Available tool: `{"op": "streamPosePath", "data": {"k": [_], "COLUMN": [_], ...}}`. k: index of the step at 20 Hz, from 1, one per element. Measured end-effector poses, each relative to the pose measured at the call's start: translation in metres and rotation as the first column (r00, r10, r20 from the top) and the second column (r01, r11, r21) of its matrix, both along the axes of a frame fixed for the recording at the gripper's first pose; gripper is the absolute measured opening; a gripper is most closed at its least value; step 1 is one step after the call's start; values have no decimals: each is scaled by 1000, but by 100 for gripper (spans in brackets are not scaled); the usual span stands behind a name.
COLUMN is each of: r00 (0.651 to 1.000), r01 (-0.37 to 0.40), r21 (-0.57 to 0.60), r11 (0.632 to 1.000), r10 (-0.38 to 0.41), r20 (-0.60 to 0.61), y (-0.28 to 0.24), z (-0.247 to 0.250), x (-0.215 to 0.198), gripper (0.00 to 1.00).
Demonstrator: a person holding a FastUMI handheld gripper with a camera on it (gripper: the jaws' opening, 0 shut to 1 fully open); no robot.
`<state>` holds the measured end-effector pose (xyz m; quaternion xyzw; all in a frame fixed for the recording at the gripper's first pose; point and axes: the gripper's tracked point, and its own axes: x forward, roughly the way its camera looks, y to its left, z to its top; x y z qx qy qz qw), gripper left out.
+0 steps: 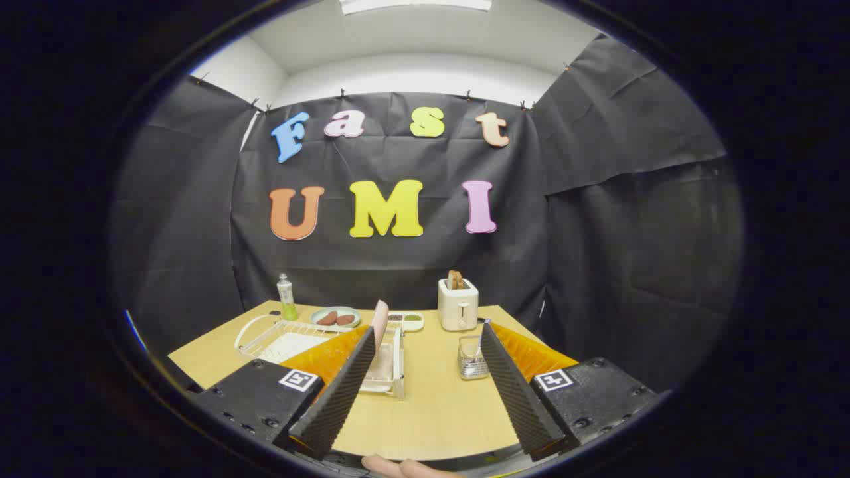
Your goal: Take the plate from the dish rack, then take the spoon from the basket and place it into the plate.
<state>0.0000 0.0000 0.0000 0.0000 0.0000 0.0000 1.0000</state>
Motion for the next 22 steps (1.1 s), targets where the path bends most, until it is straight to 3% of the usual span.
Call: {"op": "streamPosePath", "data": {"k": [14, 18, 22], "r00": [1000, 993, 978], "r01": [-28, -88, -106], "r21": [7, -4, -29], "r11": [1000, 996, 994], "r10": [28, 88, 99], "r20": [-14, -75, -182], "y": [9, 26, 36], "z": [-3, -5, 0], "x": [10, 35, 82], "gripper": [100, 100, 100]}}
